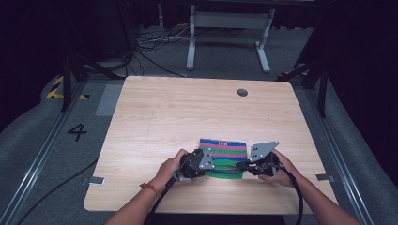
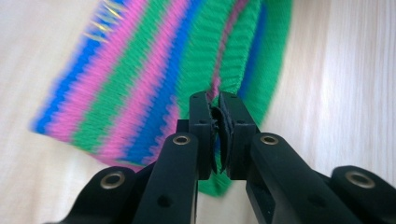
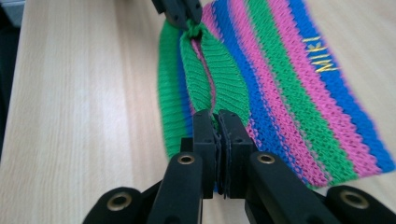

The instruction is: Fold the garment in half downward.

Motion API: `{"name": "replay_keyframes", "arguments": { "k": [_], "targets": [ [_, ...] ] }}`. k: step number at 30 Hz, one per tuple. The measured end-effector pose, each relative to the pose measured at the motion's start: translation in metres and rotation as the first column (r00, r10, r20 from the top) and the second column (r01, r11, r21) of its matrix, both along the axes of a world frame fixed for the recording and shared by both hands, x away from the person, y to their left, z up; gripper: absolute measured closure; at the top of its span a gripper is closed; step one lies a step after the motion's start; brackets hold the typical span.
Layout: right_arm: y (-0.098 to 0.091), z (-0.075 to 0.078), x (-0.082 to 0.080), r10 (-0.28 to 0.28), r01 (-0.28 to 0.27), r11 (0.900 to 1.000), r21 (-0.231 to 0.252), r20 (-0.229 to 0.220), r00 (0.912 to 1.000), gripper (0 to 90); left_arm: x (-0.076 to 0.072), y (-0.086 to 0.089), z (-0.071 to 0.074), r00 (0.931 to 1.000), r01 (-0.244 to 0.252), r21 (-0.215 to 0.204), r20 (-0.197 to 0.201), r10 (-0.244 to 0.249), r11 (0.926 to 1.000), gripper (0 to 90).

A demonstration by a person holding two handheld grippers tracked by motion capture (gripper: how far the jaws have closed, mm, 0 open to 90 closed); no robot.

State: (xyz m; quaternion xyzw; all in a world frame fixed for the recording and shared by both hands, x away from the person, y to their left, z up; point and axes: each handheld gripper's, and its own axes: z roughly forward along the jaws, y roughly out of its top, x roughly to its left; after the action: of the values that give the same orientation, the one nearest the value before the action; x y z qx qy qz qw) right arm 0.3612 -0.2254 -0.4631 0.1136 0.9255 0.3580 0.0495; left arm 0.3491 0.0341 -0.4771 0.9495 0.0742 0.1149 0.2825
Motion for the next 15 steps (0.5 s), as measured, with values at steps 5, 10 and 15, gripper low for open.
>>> {"name": "replay_keyframes", "arguments": {
  "k": [5, 10, 15],
  "targets": [
    [0.008, -0.016, -0.002, 0.039, -0.042, 0.9980, -0.048, -0.053, 0.9978, 86.9, 0.001, 0.004, -0.004, 0.9996, 0.001, -0.033, -0.029, -0.002, 0.9994, 81.2],
    [0.005, -0.017, 0.002, 0.028, -0.030, 0.9983, -0.050, -0.049, 0.9984, 86.7, 0.002, 0.006, -0.007, 0.9989, -0.014, -0.061, -0.045, 0.011, 0.9980, 79.1],
    [0.003, -0.018, 0.008, -0.006, 0.007, 0.9977, -0.068, 0.023, 0.9997, 86.6, 0.010, 0.001, -0.012, 0.9964, -0.074, -0.071, 0.034, 0.077, 0.9947, 77.6]
  ]
}}
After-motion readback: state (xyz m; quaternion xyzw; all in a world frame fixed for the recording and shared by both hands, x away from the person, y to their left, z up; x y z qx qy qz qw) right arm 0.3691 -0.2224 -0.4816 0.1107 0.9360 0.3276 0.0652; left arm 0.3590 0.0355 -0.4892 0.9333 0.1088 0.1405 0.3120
